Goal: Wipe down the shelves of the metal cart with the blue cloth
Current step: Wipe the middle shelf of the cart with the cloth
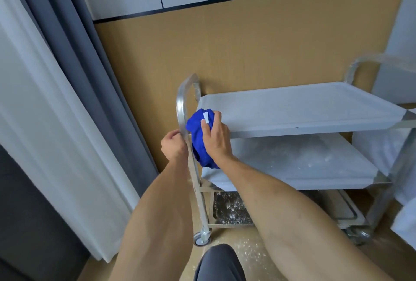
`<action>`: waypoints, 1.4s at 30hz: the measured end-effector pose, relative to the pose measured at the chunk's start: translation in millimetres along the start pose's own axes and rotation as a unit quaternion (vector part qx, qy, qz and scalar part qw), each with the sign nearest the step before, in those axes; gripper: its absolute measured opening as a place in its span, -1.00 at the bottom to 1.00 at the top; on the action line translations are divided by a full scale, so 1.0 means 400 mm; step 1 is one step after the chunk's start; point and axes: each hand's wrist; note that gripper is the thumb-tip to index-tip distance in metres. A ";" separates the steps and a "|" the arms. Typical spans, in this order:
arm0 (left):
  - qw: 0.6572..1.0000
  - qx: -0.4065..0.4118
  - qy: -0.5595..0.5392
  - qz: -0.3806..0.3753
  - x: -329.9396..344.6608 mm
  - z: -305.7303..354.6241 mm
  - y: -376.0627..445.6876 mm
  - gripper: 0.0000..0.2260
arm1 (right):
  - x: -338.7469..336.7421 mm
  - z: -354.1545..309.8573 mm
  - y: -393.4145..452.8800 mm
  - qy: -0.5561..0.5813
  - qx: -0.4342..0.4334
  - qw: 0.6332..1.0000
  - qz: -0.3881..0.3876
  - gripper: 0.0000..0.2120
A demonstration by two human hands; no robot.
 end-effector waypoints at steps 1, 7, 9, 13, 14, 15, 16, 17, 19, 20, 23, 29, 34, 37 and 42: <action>1.000 -0.006 -0.007 -0.012 -0.006 -0.006 0.012 -0.72 | 0.031 -0.004 0.002 0.007 0.005 1.000 -0.013 -0.73; 0.998 0.016 -0.021 -0.053 -0.003 -0.031 0.035 -0.79 | 0.145 0.056 0.005 -0.196 -0.104 0.970 0.103 -0.57; 0.998 0.009 -0.036 -0.050 0.011 -0.034 0.033 -0.83 | 0.148 0.070 0.023 -0.226 -0.111 0.959 0.130 -0.55; 0.996 -0.015 -0.066 -0.061 0.028 -0.038 0.021 -0.82 | 0.157 0.056 0.033 -0.209 -0.093 0.968 0.106 -0.43; 0.996 -0.015 -0.069 -0.061 0.031 -0.041 0.016 -0.79 | 0.157 0.047 0.032 -0.195 -0.089 0.972 0.100 -0.41; 0.996 -0.016 -0.068 -0.060 0.033 -0.040 0.012 -0.78 | 0.154 0.047 0.031 -0.192 -0.095 0.973 0.087 -0.42; 0.996 -0.019 -0.068 -0.059 0.034 -0.038 0.010 -0.78 | 0.150 0.051 0.027 -0.210 -0.113 0.969 0.069 -0.44; 0.996 -0.021 -0.067 -0.060 0.034 -0.036 0.008 -0.79 | 0.141 0.053 0.024 -0.236 -0.134 0.961 0.046 -0.48; 0.996 -0.023 -0.067 -0.061 0.037 -0.036 0.007 -0.80 | 0.123 0.063 0.023 -0.269 -0.177 0.947 0.009 -0.55; 0.995 -0.024 -0.068 -0.062 0.036 -0.036 0.007 -0.81 | 0.115 0.073 0.019 -0.276 -0.195 0.941 -0.002 -0.56; 0.993 -0.037 -0.077 -0.086 0.028 -0.033 0.011 -0.89 | 0.082 0.097 0.018 -0.309 -0.209 0.927 -0.040 -0.44; 0.986 -0.063 -0.112 -0.111 0.029 -0.036 0.024 -0.90 | 0.054 0.136 0.003 -0.316 -0.259 0.912 -0.030 -0.45; 0.998 -0.037 -0.001 0.043 0.077 -0.038 -0.026 -0.70 | -0.097 0.209 -0.007 -0.333 -0.248 0.909 0.038 -0.39; 0.959 0.013 0.218 0.179 0.132 -0.037 -0.088 -0.71 | -0.230 0.256 -0.009 -0.355 -0.191 0.911 0.090 -0.34; 0.923 0.219 0.289 0.130 0.253 -0.021 -0.214 -0.83 | -0.436 0.313 -0.007 -0.362 -0.093 0.907 0.193 -0.27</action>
Point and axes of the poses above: each hand's wrist, its own y-axis towards the middle knuckle, its own x-axis out of the palm, z = x × y, and after that the axes turned 14 degrees about y, right-handed
